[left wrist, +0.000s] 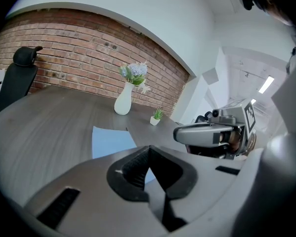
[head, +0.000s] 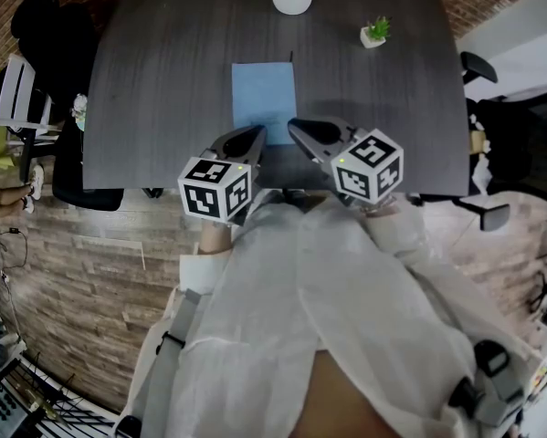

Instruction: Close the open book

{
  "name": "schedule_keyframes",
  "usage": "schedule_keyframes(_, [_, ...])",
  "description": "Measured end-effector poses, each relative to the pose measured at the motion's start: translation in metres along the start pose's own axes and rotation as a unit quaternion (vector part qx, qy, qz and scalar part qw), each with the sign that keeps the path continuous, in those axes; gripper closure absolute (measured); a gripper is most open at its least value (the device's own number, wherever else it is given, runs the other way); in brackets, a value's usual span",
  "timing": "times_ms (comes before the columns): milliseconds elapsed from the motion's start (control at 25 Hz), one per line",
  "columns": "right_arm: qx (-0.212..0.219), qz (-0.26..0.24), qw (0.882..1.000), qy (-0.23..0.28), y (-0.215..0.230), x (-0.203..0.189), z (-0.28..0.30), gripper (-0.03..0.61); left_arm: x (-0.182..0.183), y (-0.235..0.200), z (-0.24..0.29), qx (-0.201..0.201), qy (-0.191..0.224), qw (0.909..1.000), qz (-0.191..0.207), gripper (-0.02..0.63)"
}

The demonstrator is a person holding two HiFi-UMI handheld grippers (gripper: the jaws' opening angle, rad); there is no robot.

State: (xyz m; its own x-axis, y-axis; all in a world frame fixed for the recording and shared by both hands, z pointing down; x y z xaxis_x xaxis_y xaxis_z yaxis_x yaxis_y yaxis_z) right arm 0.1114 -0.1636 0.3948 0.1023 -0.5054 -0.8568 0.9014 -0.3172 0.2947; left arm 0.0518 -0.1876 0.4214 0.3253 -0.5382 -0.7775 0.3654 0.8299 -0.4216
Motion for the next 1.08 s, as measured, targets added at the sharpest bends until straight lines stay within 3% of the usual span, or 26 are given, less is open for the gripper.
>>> schedule_keyframes(1080, [0.018, -0.002, 1.0, -0.016, -0.0035, -0.0036, 0.0101, 0.574, -0.0029, -0.0083, -0.0049, 0.004, 0.0, 1.0, -0.004, 0.609])
Point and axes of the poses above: the fingertips, and each gripper's own axes: z forward along the fingers, y to its right, x out of its top, the point moved 1 cm from there along -z, backward along the fingers, and after that the axes turned 7 degrees about -x, right-handed, at the moved point
